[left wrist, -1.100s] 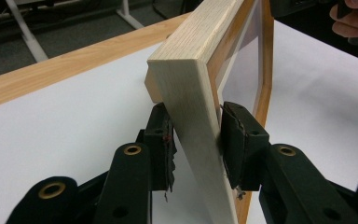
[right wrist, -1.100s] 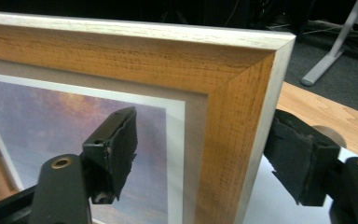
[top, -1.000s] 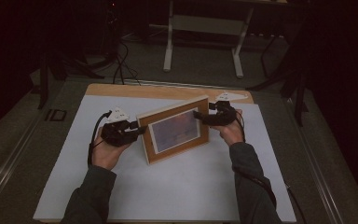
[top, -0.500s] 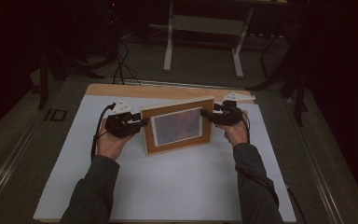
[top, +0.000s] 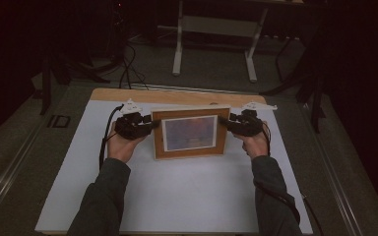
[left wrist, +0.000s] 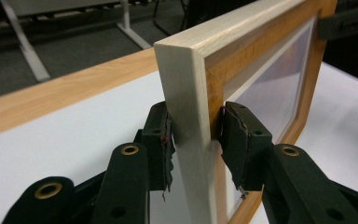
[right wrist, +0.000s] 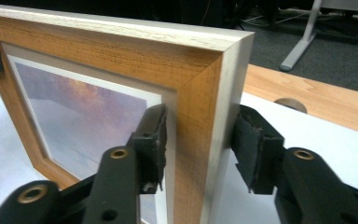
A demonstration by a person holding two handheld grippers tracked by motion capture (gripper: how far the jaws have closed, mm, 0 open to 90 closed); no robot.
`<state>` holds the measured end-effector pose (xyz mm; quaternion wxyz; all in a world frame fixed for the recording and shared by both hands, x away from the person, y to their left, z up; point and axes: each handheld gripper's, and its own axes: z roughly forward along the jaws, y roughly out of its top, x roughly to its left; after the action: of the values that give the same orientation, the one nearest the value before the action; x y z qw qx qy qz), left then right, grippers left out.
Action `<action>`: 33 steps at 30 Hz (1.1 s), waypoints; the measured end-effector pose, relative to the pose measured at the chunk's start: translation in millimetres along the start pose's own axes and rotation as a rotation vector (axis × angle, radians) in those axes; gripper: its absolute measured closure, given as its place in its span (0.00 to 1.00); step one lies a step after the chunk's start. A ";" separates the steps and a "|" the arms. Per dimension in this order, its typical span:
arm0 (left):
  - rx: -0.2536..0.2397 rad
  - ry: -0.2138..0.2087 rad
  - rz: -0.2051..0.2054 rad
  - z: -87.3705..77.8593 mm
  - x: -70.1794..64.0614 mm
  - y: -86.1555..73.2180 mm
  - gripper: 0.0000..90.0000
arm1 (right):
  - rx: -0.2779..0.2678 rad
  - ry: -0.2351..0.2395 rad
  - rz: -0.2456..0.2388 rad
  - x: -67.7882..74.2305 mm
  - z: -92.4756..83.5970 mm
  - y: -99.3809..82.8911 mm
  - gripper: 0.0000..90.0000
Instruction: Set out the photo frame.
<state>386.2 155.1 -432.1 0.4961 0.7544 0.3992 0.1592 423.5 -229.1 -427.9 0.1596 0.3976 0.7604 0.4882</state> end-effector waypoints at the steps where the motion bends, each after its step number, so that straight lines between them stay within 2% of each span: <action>1: -0.004 -0.012 -0.018 0.7 1.9 0.0 0.72 | 0.001 -0.004 0.009 0.1 -1.5 -0.7 0.66; 5: -0.019 -0.034 -0.075 3.7 6.6 -0.6 0.72 | -0.004 0.014 0.032 -0.6 -6.7 -5.3 0.69; 7: -0.019 -0.034 -0.075 3.7 6.6 -0.6 0.72 | -0.003 0.018 0.034 -0.5 -7.9 -6.2 0.69; 8: -0.022 -0.043 -0.099 5.7 8.3 -0.4 0.72 | 0.001 0.022 0.042 0.0 -10.3 -7.5 0.69; 13: -0.020 -0.051 -0.117 6.9 9.1 0.2 0.72 | 0.018 0.030 0.061 0.6 -14.0 -7.9 0.69; 14: -0.020 -0.064 -0.145 8.2 10.3 0.2 0.71 | 0.025 0.031 0.064 0.9 -15.8 -8.3 0.69; 15: -0.021 -0.064 -0.150 8.4 10.4 0.1 0.71 | 0.028 0.031 0.067 1.2 -16.7 -8.5 0.69; 19: -0.017 -0.070 -0.156 8.1 10.8 0.4 0.71 | 0.030 0.031 0.075 2.6 -18.1 -9.0 0.69; 26: 0.021 -0.073 -0.168 1.0 9.1 1.7 0.71 | 0.042 0.030 0.081 6.7 -17.5 -7.8 0.69; 33: 0.015 -0.073 -0.175 -1.8 10.6 -0.1 0.71 | 0.047 0.032 0.082 10.5 -17.0 -7.9 0.69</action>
<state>391.6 164.3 -433.0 0.5166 0.7256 0.4466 0.0846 402.5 -233.3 -425.2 0.1180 0.4242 0.7572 0.4824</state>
